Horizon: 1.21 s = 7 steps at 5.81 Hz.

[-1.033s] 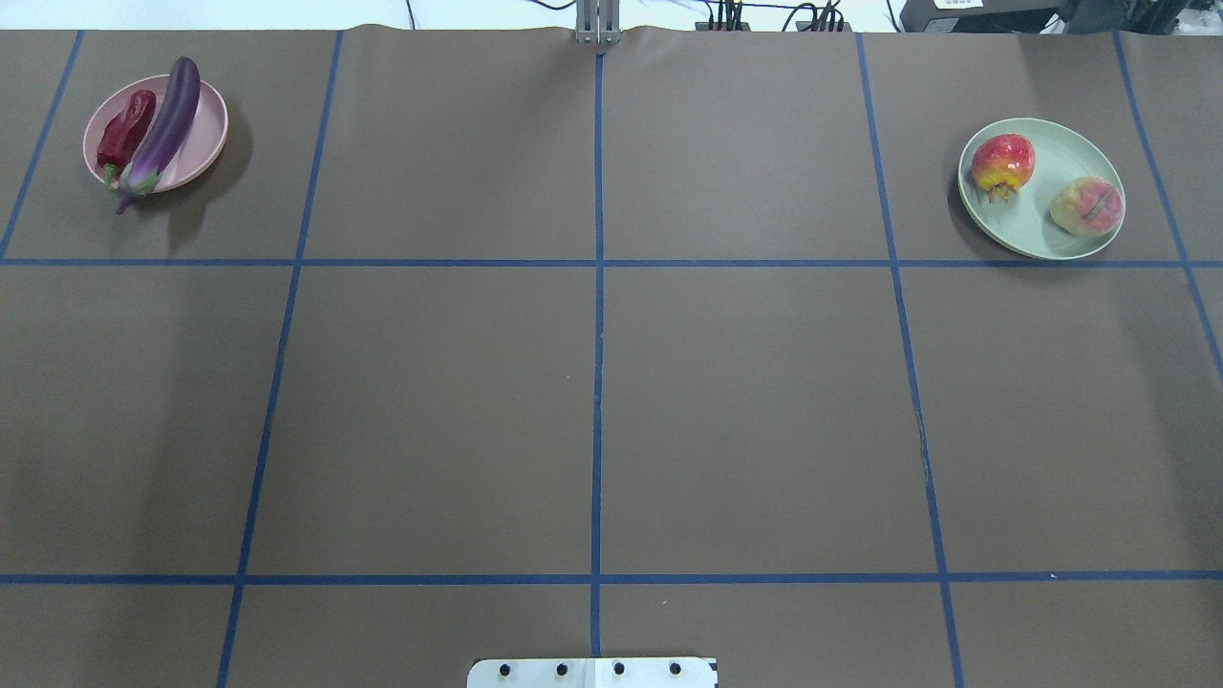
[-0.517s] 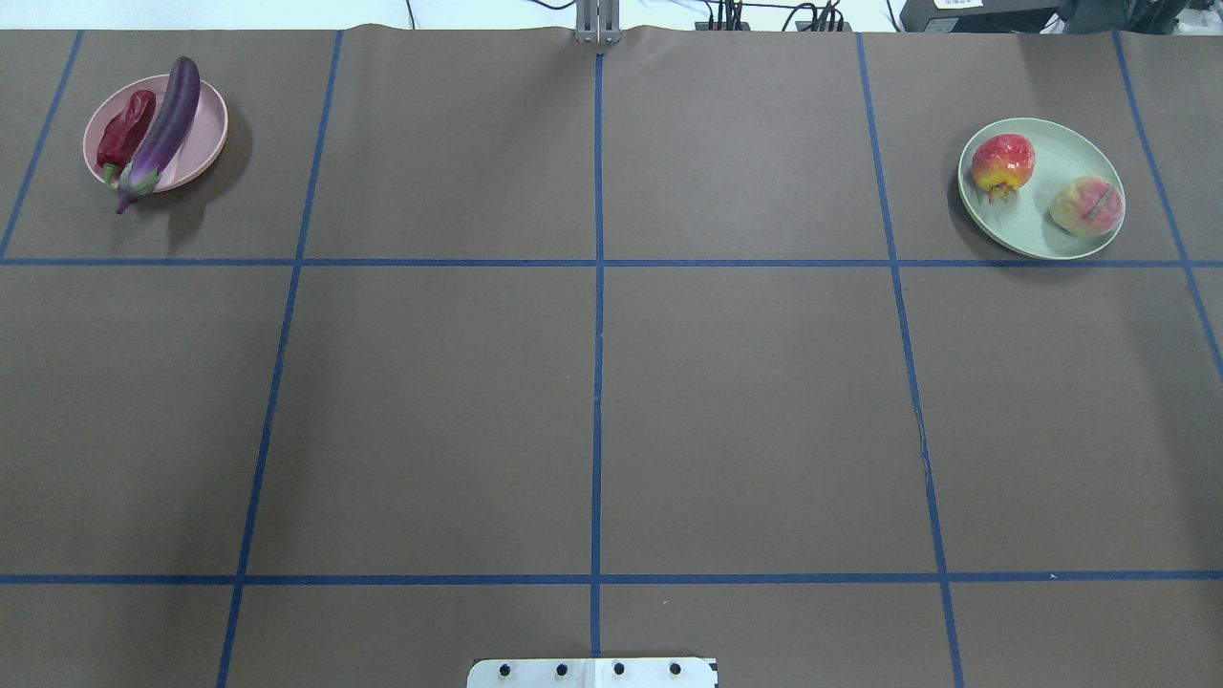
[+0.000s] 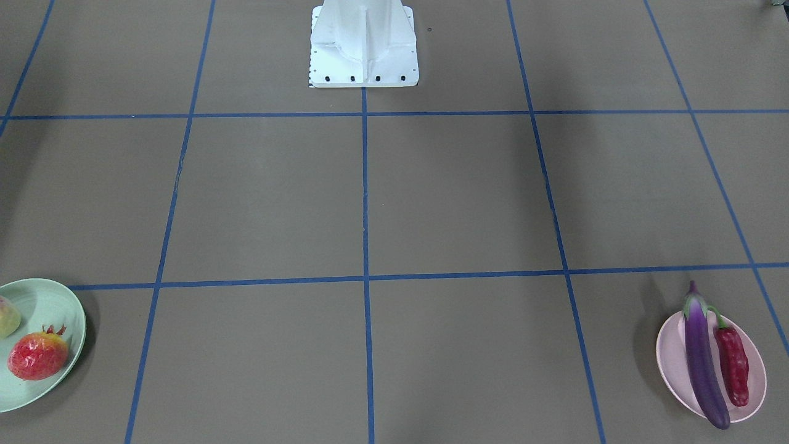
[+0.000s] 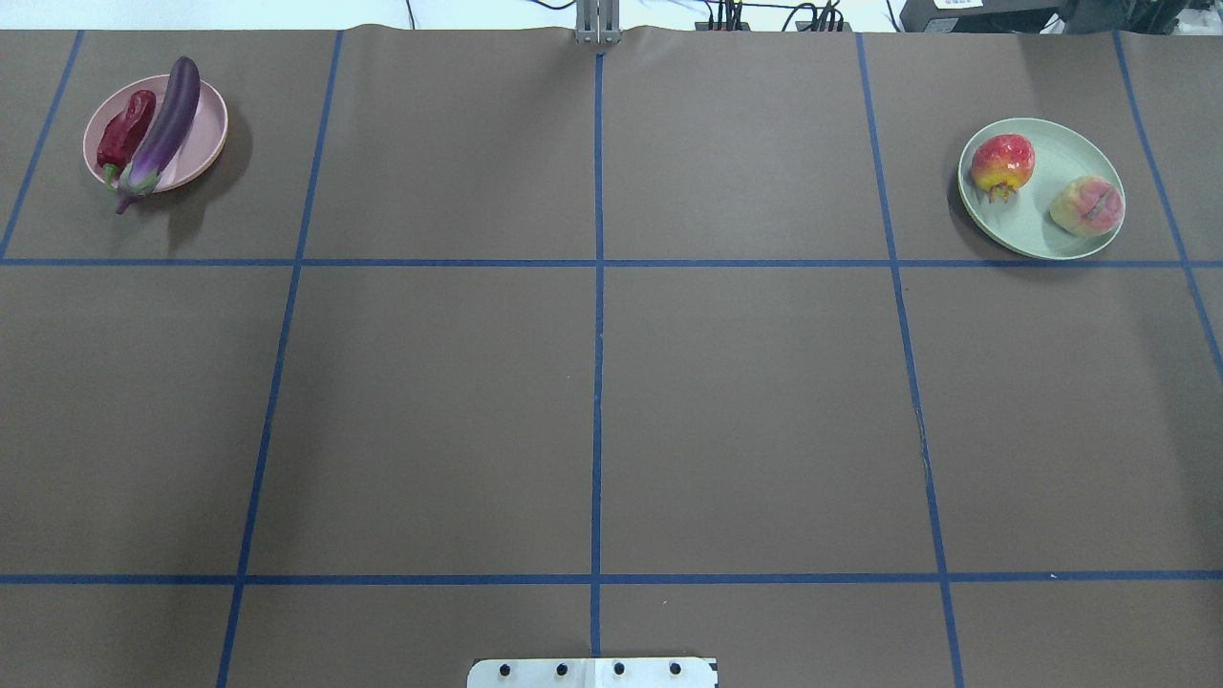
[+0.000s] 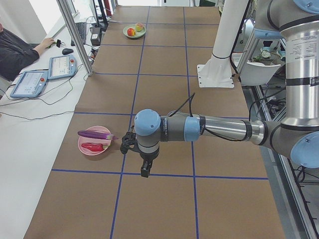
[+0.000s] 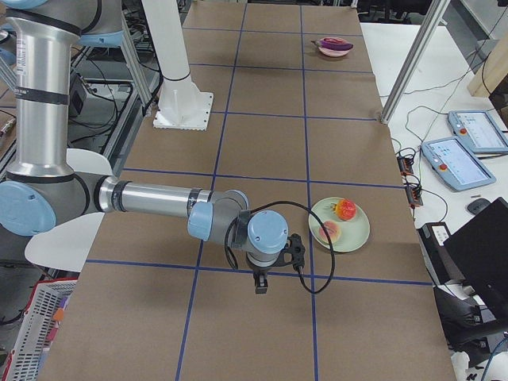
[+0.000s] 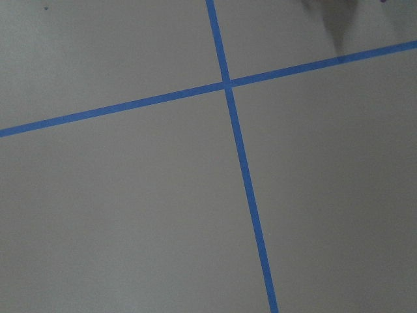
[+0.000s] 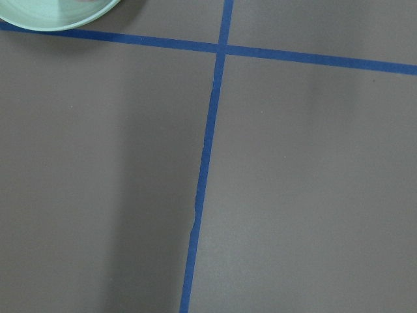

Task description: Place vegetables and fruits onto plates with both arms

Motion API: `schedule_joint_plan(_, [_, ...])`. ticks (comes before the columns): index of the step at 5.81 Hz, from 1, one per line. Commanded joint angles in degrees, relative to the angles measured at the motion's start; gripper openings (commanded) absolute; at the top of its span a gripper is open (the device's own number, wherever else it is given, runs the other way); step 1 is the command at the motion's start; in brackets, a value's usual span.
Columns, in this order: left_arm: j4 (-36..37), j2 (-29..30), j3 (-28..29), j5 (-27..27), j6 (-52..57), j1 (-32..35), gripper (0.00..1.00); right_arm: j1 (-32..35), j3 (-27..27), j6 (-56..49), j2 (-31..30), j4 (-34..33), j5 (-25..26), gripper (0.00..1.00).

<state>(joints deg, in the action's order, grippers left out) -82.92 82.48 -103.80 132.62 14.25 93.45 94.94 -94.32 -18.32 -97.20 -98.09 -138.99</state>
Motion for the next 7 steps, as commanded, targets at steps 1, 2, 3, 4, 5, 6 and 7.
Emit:
schedule_joint_plan(1, [-0.1, 0.0, 0.0, -0.3, 0.0, 0.0, 1.0, -2.5, -2.9, 5.4, 0.5, 0.2, 0.9, 1.0])
schedule_joint_plan(2, [-0.1, 0.0, -0.1, -0.4, 0.0, 0.0, 1.0, -3.2, -5.2, 8.4, 0.3, 0.2, 1.1, 1.0])
schedule_joint_plan(3, [-0.1, 0.0, -0.2, -1.2, 0.0, 0.0, 1.0, -3.4, -6.8, 8.7, 0.3, 0.2, 0.9, 1.0])
schedule_joint_plan(4, [-0.1, 0.0, -0.3, -1.8, 0.0, 0.0, 1.0, -3.5, -7.3, 8.7, 0.3, 0.3, 0.6, 1.0])
schedule_joint_plan(5, [-0.1, 0.0, -0.3, -1.9, 0.0, 0.0, 1.0, -3.5, -7.6, 8.7, 0.3, 1.6, 0.4, 1.0])
schedule_joint_plan(6, [-0.1, 0.0, -0.1, -2.0, 0.1, 0.0, 1.0, -3.5, -7.5, 8.7, 0.3, 3.2, 0.6, 1.0])
schedule_joint_plan(7, [-0.1, 0.0, 0.0, -2.0, 0.2, 0.0, 1.0, -3.5, -7.6, 9.9, 0.3, 3.3, 0.6, 1.0])
